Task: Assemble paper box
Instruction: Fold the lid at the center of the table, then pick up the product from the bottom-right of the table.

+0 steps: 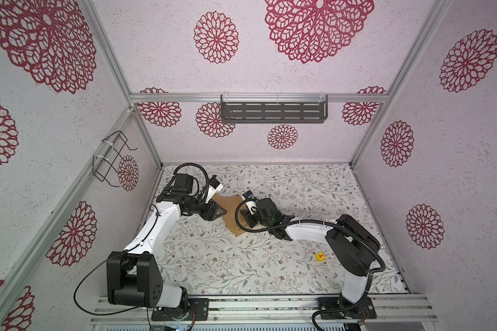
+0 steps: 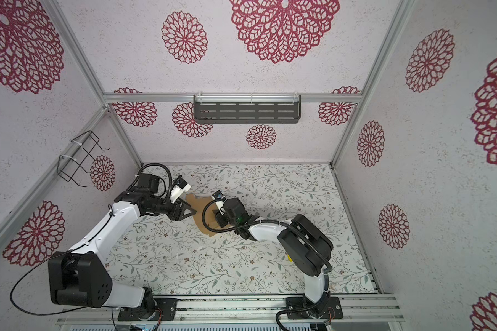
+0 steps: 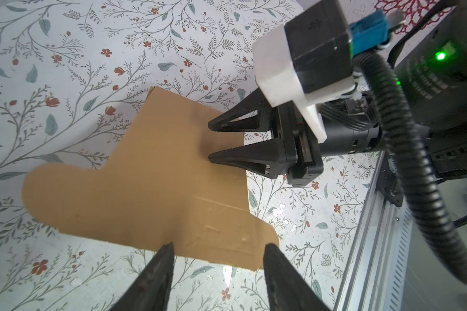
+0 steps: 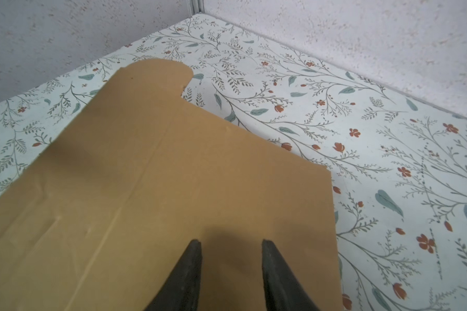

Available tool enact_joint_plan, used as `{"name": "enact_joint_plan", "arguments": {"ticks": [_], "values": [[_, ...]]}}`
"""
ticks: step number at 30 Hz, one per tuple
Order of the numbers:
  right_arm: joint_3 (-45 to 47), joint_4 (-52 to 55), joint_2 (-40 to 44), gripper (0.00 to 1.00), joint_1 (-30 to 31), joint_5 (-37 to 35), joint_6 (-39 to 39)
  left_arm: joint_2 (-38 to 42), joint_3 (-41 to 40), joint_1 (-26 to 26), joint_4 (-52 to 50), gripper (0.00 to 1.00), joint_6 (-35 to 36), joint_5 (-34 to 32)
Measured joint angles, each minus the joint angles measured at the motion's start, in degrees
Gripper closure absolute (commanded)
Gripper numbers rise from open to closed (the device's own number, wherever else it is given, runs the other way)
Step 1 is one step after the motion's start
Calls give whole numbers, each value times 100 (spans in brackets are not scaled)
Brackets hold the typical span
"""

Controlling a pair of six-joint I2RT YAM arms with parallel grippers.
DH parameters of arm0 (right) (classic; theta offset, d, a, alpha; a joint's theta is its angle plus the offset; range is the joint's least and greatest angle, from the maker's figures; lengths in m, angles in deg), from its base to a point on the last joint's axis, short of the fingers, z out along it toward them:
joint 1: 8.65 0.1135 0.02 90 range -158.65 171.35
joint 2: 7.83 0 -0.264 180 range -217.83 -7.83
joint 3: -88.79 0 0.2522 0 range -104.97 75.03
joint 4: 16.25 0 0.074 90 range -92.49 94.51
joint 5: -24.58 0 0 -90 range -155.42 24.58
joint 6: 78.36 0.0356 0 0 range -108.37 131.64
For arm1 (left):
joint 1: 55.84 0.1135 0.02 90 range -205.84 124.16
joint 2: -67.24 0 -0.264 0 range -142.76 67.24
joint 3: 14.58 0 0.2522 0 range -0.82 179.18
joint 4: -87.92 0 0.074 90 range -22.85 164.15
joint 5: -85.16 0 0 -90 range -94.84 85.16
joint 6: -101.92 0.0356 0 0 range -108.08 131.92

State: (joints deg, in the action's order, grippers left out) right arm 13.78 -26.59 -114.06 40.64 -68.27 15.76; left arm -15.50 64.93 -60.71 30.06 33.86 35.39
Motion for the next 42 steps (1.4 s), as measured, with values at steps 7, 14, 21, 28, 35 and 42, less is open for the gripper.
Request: {"name": "enact_joint_plan", "arguments": {"ticks": [7, 14, 21, 28, 35, 42], "values": [[4, 363, 345, 58, -9, -234, -52, -2, -116, 4, 94, 38, -57, -59], [680, 1519, 1626, 53, -72, -916, 411, 70, -116, 90, 83, 33, -9, 7], [1276, 3742, 2857, 42, -291, -1394, 1670, 125, -109, 234, 92, 33, 28, 98], [1954, 5582, 4284, 29, -752, -1473, 2907, 96, -13, 234, 70, 32, 11, 184], [2804, 6102, 4889, 27, -1847, -1255, 3486, 96, 20, 240, -17, 29, 39, 278], [2828, 6078, 4177, 34, -2142, -1172, 3670, 125, 20, 474, -20, 29, 39, 282]]}}
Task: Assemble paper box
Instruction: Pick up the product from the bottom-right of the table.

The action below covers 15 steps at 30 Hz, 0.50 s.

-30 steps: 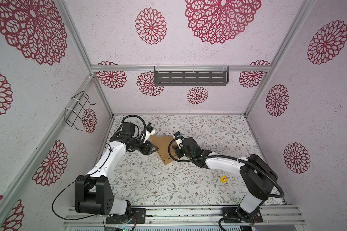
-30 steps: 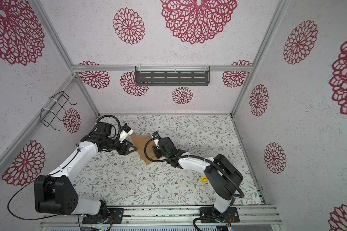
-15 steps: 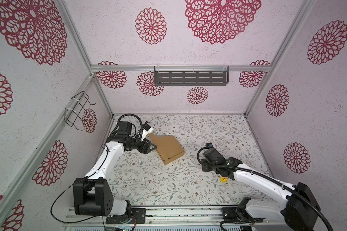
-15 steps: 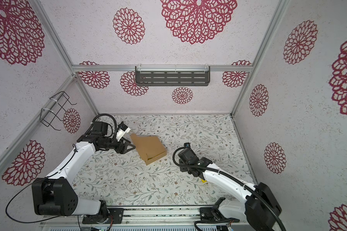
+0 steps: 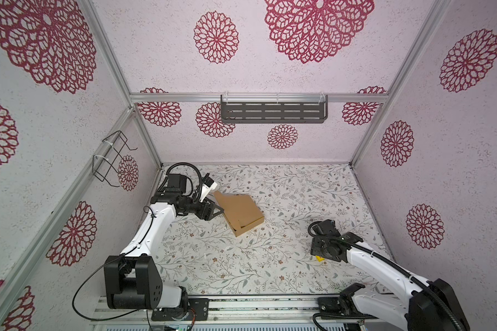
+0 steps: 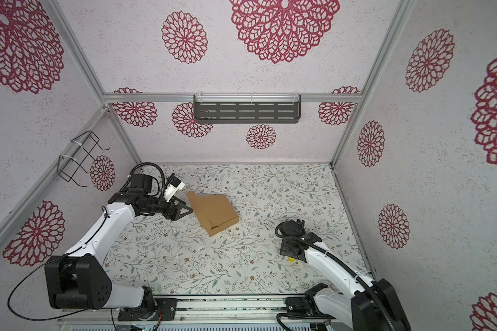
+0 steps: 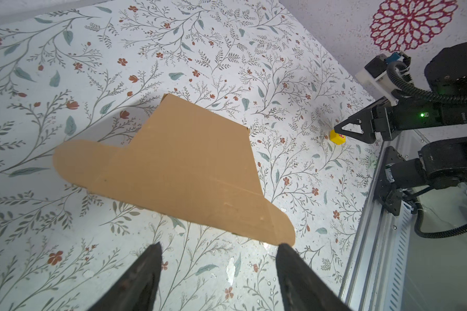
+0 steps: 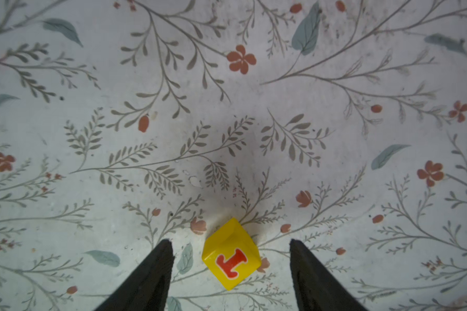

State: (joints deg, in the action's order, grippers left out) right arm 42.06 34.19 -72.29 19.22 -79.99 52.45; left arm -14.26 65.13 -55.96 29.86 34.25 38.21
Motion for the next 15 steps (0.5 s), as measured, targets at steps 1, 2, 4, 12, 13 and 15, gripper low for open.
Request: {"name": "enact_joint_plan", "arguments": {"ticks": [1, 2, 4, 12, 13, 15], "values": [[28, -68, -101, 36, -17, 35, 37, 20, -2, 68, 11, 29, -9, 2], [66, -120, -168, 38, -28, 83, 66, 44, 0, 127, 17, 29, -11, 4], [153, -208, -223, 40, -48, 166, 120, 83, 0, 223, 17, 29, -15, 13], [334, -404, -262, 49, -72, 540, 238, 129, 0, 382, 31, 29, -81, 28], [334, -433, -264, 49, -72, 608, 245, 129, 0, 382, 31, 28, -92, 42], [332, -531, -275, 51, -70, 732, 267, 129, 0, 382, 35, 27, -96, 59]]}}
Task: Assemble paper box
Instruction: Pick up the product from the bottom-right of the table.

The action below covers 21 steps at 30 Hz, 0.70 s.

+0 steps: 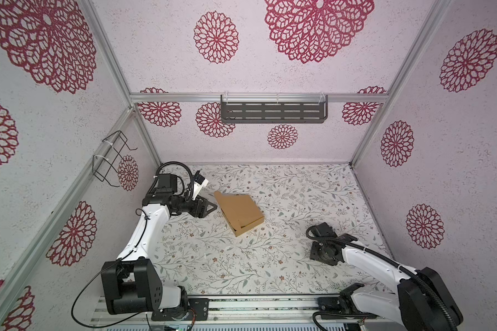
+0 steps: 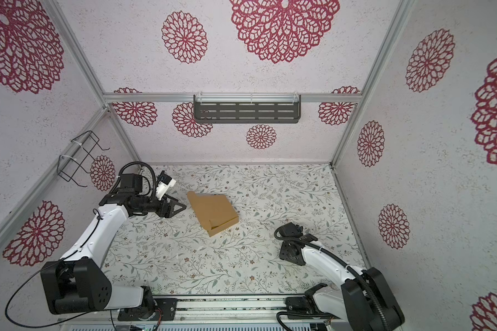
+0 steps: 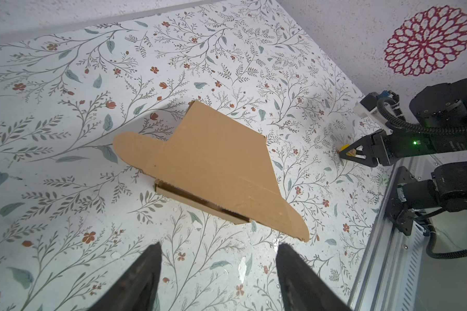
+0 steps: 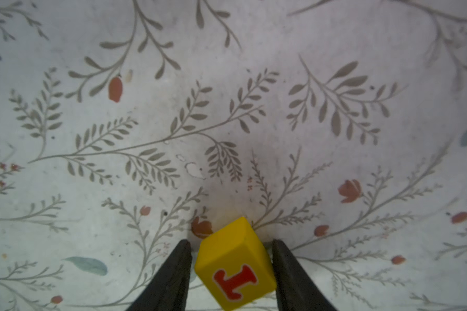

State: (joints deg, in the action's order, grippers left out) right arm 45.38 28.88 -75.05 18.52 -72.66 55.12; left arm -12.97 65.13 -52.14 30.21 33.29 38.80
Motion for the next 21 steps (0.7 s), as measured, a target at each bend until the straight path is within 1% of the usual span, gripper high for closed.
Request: {"name": "enact_joint_plan", "arguments": {"ticks": [4, 9, 11, 13, 17, 19, 21], "values": [[-57, -153, -136, 55, 74, 107, 17, 0, 0, 0, 0, 26, -2, 4], [-271, -369, -503, 60, 234, 131, 2, 7, -9, 33, 9, 25, -2, -46], [-400, -389, -682, 61, 313, 101, 7, 76, -142, 157, 216, 24, -212, -96], [-485, -442, -807, 63, 411, 79, 0, 208, -439, 413, 619, 24, -728, -184], [-621, -511, -988, 69, 603, 9, -55, 343, -1316, 1019, 1880, 21, -2321, -282], [-684, -533, -1043, 70, 699, -15, -72, 212, -1593, 1078, 2363, 20, -2946, -302], [-732, -546, -1049, 72, 833, -42, -87, -46, -1685, 1064, 2712, 20, -3440, -319]]}}
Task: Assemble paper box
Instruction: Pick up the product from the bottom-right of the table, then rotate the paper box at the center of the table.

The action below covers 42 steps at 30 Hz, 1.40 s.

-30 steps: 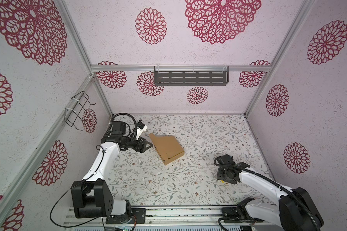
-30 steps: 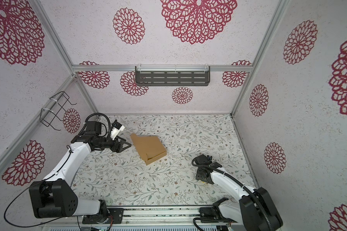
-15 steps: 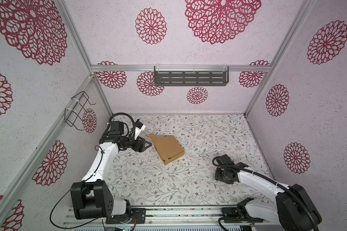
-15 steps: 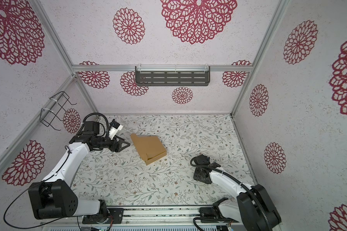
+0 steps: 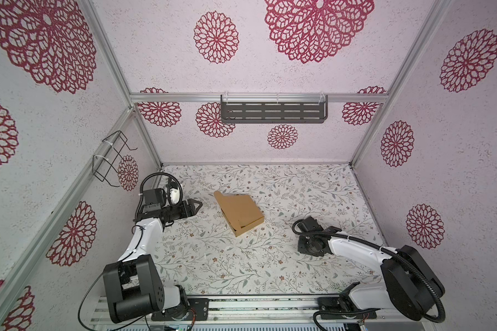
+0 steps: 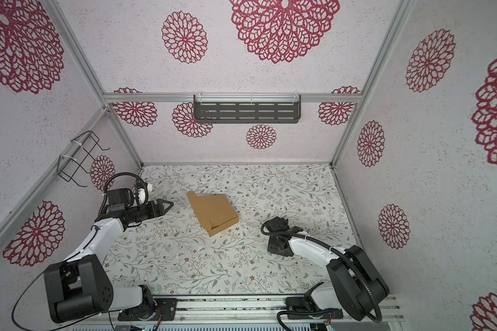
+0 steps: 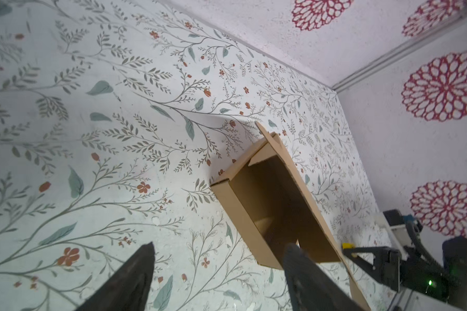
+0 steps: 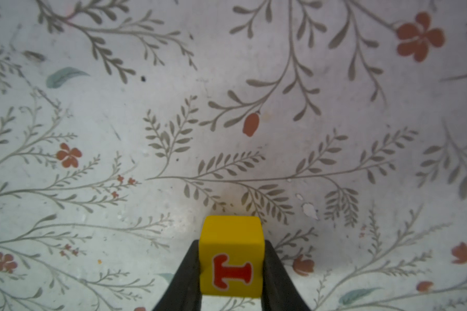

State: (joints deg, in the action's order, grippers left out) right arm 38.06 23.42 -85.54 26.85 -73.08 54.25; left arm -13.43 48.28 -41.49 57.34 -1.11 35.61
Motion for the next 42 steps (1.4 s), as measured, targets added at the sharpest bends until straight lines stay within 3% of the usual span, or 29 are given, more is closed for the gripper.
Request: {"name": "enact_joint_plan", "arguments": {"ticks": [5, 11, 15, 19, 20, 31, 42], "values": [[-136, -68, 68, 75, 330, -24, -9, -1047, 221, -39, 592, 21, -946, 111], [-184, -236, 479, 76, 616, -17, -2, -2608, 1528, -273, 212, 29, -1187, 417], [-297, -348, 505, 77, 730, -11, 11, -3191, 2131, -612, -131, 48, -1178, 588], [-315, -686, 330, 78, 820, 72, 87, -3501, 2256, -861, -313, 72, -1222, 669], [-337, -787, 214, 78, 837, 107, 107, -3545, 2251, -901, -356, 73, -1246, 669], [-1346, -1690, -1582, 80, 868, 442, 175, -3755, 2225, -1008, -450, 71, -1425, 761], [-2055, -2085, -2509, 80, 562, 715, 20, -3731, 1904, -1333, -339, 69, -1497, 883]]}}
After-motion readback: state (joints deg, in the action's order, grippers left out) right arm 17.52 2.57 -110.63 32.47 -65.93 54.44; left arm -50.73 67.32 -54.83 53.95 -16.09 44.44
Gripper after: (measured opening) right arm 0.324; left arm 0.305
